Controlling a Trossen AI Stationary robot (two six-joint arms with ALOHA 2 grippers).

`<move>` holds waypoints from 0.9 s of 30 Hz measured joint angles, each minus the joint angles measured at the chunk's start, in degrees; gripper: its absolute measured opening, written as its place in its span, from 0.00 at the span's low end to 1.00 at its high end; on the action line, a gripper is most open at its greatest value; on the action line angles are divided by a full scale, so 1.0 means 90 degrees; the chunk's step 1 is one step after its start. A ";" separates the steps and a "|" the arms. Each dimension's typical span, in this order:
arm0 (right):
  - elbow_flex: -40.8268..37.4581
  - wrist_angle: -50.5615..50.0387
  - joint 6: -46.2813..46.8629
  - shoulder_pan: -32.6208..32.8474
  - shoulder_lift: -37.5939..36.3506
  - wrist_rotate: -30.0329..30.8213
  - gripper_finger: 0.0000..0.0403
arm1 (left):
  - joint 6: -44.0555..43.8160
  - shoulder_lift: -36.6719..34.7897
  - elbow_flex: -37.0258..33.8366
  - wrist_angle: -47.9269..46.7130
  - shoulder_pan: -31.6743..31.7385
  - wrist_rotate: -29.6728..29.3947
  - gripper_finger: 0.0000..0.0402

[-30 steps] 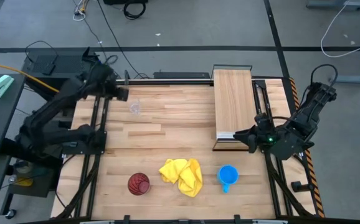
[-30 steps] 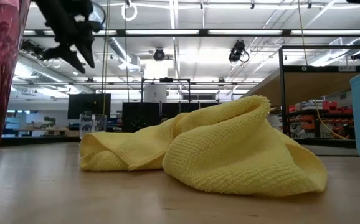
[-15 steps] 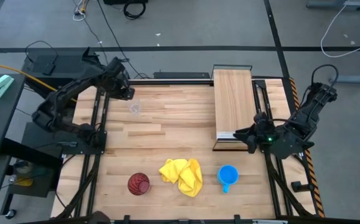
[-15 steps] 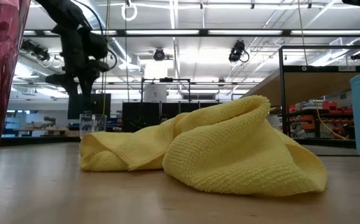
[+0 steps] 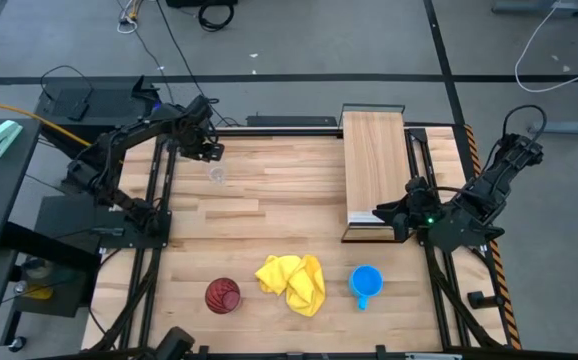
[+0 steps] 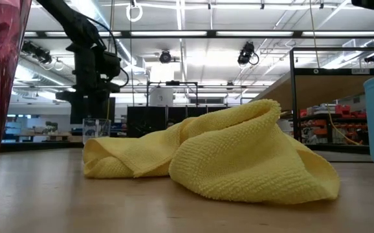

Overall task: Stack small to large cups/mugs on shelf
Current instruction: Put the transparent mug on the shelf

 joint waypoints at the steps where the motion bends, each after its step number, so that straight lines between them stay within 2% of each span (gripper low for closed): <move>1: 0.0000 0.0000 0.0000 0.0000 0.0000 0.0000 0.34 | 0.0000 0.0054 0.0000 0.0020 0.0002 0.0000 0.43; 5: 0.0000 0.0000 0.0001 0.0000 0.0000 0.0045 0.34 | -0.0005 0.0271 0.0000 0.0046 -0.0030 -0.0003 0.41; 8: 0.0000 0.0000 0.0000 0.0000 0.0000 0.0046 0.34 | -0.0006 0.0409 0.0000 0.0110 -0.0102 -0.0002 0.35; 19: 0.0000 -0.0012 -0.0124 -0.0209 0.0002 0.0070 0.34 | -0.0213 0.0481 0.0000 0.0892 -0.0606 0.0013 0.03; 27: 0.0000 -0.0155 -0.0457 -0.0583 0.0002 -0.0128 0.34 | -0.0217 0.0481 0.0185 0.1196 -0.1333 0.0190 0.02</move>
